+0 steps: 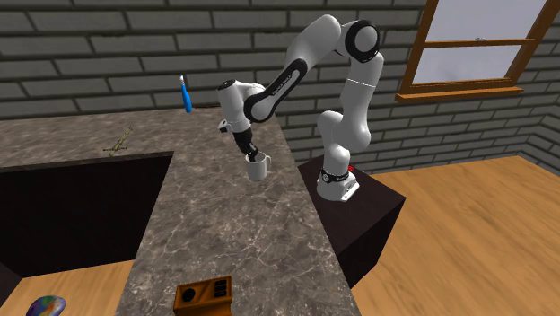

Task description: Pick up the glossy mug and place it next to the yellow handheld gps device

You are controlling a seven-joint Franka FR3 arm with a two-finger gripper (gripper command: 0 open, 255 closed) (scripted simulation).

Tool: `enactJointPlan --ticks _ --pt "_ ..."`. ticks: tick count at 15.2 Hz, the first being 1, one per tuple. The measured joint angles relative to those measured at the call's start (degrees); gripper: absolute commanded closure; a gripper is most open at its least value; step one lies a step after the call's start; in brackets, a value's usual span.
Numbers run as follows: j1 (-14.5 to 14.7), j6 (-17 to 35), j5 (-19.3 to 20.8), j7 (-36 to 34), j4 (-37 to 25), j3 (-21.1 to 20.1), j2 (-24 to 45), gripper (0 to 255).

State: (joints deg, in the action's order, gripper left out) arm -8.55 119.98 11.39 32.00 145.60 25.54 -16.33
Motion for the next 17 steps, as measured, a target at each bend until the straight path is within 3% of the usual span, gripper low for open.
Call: enactJointPlan --ticks 17 --pt "-0.2 -14.3 0.2 -0.7 -7.8 -2.3 -6.7 255"
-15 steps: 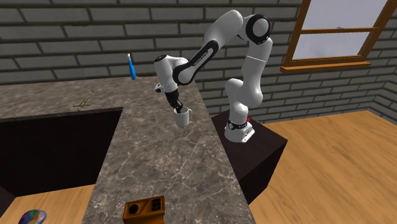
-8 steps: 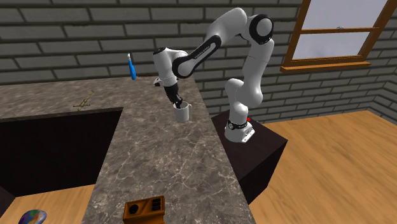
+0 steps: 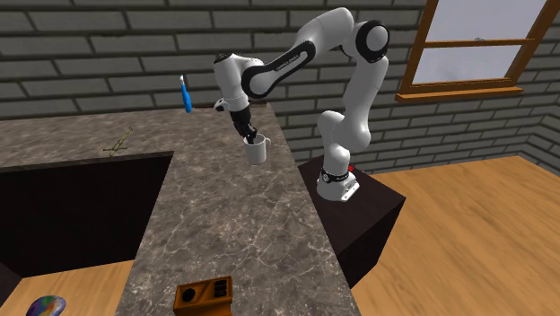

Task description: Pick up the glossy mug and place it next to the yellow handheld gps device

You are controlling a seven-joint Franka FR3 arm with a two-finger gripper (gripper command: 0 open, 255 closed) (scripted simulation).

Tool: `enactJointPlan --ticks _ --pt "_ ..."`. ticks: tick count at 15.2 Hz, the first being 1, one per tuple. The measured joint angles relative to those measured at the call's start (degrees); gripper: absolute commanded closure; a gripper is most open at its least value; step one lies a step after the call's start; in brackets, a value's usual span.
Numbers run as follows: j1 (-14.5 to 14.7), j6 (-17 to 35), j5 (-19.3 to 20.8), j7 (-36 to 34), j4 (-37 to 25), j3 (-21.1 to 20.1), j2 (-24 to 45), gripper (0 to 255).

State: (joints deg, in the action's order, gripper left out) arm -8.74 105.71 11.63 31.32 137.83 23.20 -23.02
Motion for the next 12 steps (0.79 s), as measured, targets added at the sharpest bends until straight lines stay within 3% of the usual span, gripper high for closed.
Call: enactJointPlan --ticks 12 --pt "0.2 -9.7 -0.6 0.1 -7.7 -1.5 -2.0 255"
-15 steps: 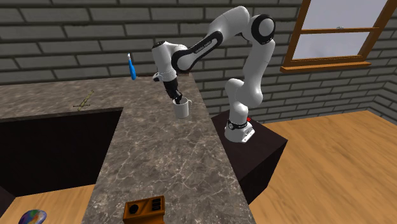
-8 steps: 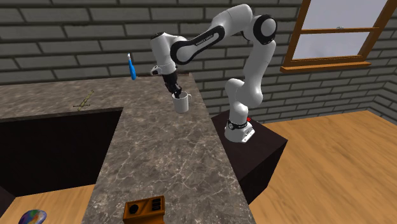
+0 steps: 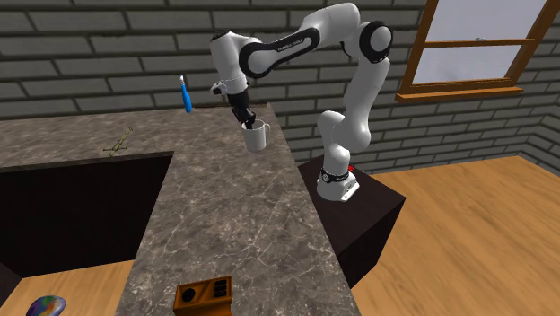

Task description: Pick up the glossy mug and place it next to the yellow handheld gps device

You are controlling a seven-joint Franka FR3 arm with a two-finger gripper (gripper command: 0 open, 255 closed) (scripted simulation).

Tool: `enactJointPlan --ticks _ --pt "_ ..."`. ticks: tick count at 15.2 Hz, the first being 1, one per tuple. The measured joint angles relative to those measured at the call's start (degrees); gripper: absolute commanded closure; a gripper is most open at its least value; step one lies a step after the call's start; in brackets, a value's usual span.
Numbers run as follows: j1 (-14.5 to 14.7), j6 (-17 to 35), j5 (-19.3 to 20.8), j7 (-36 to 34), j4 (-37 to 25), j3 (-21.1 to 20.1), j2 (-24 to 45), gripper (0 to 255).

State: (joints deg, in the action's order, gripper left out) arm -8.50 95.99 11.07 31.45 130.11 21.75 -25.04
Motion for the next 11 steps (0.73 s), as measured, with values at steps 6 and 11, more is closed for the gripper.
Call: enactJointPlan --ticks 6,11 --pt "1.1 -3.1 -1.4 -2.5 -2.1 -2.4 -0.7 255" --pt "4.0 -3.3 -4.8 -9.7 -0.8 -7.7 -1.6 255"
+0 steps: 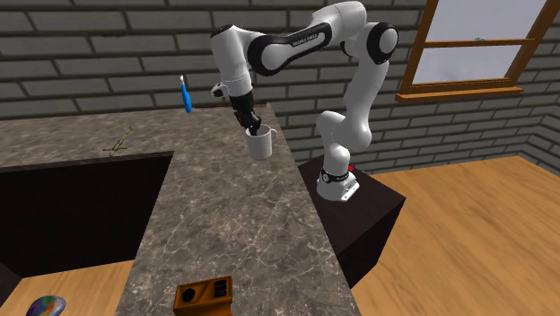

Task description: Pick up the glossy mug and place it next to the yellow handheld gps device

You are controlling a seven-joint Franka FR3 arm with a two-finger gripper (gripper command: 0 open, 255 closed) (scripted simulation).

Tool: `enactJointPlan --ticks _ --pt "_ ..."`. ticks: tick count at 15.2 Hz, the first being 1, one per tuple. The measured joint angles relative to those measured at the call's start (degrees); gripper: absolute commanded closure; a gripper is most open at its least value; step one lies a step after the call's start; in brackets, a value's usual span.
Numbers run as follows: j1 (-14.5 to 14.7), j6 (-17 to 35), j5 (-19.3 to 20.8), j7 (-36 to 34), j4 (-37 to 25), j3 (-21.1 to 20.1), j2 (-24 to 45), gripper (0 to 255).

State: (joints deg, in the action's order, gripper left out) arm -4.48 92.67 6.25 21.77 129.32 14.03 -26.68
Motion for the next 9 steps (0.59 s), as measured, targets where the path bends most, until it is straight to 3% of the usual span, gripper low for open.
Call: enactJointPlan --ticks 9 --pt "5.5 1.1 -6.4 -11.9 -1.5 -8.7 2.9 255"
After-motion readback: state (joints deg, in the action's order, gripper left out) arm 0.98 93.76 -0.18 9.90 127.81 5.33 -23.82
